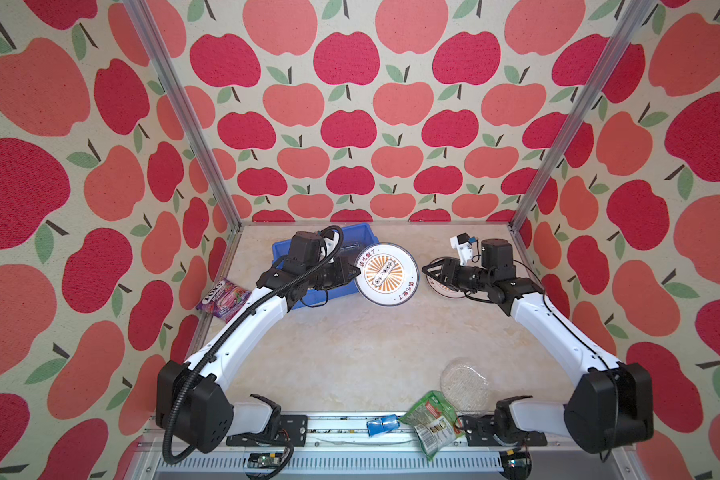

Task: Place the plates into the plastic bin on the countertop
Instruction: 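Grasp the raised plate with the right gripper while the left gripper holds it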

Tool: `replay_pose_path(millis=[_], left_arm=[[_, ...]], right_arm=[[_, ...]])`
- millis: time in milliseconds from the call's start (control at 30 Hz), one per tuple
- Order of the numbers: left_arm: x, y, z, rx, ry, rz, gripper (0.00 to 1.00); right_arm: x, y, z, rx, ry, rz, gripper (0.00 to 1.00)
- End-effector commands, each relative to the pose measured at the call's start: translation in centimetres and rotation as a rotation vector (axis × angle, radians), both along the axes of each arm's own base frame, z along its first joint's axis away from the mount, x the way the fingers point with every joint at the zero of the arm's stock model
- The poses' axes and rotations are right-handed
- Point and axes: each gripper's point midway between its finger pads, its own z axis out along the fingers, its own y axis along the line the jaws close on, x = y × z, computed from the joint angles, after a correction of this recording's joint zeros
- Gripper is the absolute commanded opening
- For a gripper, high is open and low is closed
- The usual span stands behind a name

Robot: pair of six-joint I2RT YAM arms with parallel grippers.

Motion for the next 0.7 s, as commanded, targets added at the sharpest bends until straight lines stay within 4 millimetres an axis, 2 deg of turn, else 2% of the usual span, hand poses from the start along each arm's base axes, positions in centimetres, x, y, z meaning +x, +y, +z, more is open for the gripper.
replay_pose_path(millis=[0,167,333,600,667], left_arm=[[-0.2,0.0,0.8,-0.037,-0.02,-0.006,0.0],[-0.2,0.8,0.7,-0.044,-0.018,0.02,0.0],[0.0,1.9,0.9,-0.071,-0.02,0.043,0.0],[0.5,2.4,1.4,-0.094,-0.028,0.052,0.0],[0.6,2.7,1.2,-0.089,-0.023,0.06,0.0]], right_arm=[[0.6,2.3,2.6,0.107,-0.051,0.069,0.51],[0.9,3.5,3.4,0.16,-0.063,0.086,0.5],[0.9,4.0,3.2,0.166,-0.049,0.111,0.5],[0.5,7.2,2.3,0.171,-0.02,0.208,0.49],[0.5,8.0,2.4,0.179,-0.02,0.23,0.45]])
